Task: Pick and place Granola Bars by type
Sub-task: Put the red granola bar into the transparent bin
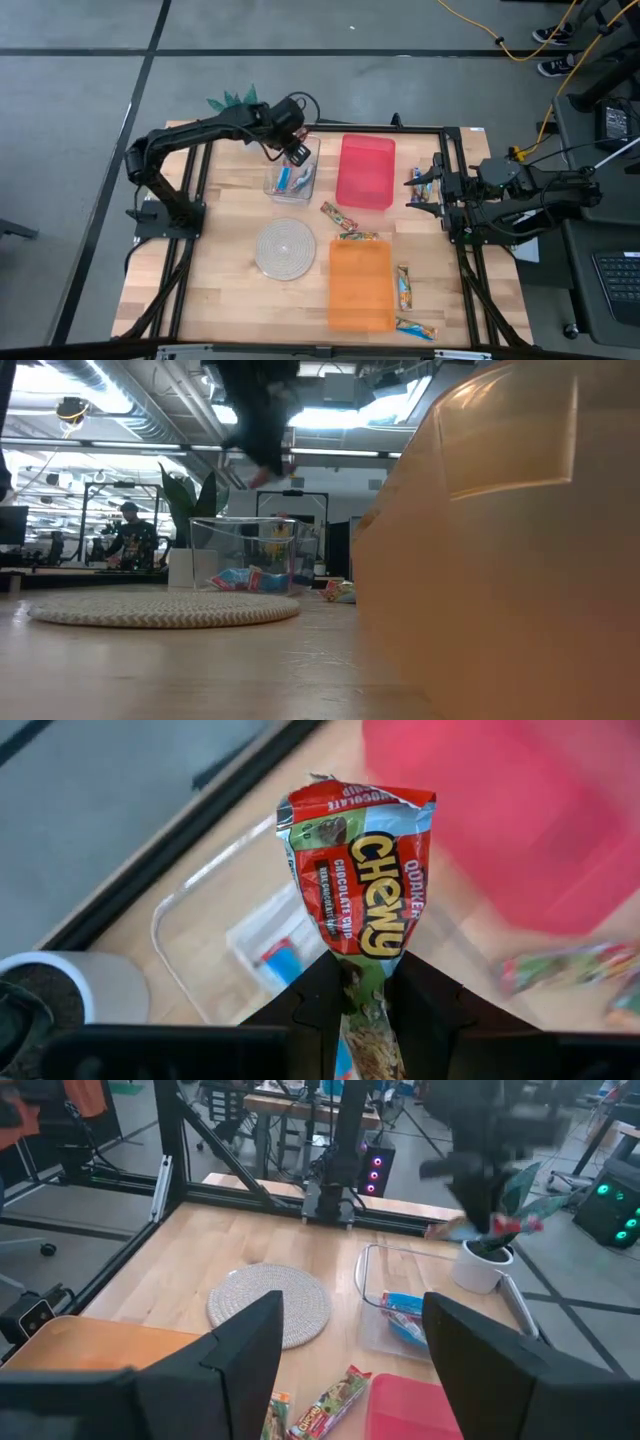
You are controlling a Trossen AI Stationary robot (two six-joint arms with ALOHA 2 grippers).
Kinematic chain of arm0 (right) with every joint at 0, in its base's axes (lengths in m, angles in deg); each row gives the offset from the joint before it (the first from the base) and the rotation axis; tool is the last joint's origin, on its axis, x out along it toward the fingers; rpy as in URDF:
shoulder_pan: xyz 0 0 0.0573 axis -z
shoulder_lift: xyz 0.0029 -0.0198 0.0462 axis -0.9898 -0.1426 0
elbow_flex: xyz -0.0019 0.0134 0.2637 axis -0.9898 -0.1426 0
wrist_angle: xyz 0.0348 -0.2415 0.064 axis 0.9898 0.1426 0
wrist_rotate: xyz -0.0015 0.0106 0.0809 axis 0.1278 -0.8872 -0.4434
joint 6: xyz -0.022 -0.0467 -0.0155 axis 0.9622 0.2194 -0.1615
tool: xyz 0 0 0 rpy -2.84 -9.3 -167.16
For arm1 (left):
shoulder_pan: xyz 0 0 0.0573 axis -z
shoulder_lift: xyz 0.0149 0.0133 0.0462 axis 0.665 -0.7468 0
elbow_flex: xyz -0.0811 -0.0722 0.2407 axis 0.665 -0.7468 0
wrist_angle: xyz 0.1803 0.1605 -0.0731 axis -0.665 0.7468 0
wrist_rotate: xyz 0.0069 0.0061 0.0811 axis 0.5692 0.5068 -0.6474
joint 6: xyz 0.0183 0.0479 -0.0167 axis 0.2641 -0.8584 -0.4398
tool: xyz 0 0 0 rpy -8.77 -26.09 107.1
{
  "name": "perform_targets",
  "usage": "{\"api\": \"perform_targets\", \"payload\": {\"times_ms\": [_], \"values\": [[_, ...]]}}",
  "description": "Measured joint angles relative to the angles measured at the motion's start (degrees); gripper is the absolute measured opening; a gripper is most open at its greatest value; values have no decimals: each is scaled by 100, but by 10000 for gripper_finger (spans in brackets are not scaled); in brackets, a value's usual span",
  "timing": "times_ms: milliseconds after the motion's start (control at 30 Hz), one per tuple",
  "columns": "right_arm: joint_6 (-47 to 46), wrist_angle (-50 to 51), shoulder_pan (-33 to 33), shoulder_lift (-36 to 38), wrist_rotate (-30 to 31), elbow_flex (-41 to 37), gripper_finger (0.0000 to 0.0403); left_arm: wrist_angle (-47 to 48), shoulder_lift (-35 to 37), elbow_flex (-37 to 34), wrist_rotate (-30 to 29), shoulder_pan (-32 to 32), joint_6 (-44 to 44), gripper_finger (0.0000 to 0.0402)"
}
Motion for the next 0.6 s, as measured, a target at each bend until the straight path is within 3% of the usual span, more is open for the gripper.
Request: {"api": "perform_targets", "payload": {"times_ms": [333, 600], "values": [[-27, 1, 0, 0, -4, 0, 241, -153, -903, -304, 69, -318, -1168, 70], [-217, 2, 0, 0, -7, 0, 241, -395, -1365, -304, 480, -424, -1321, 70]]}}
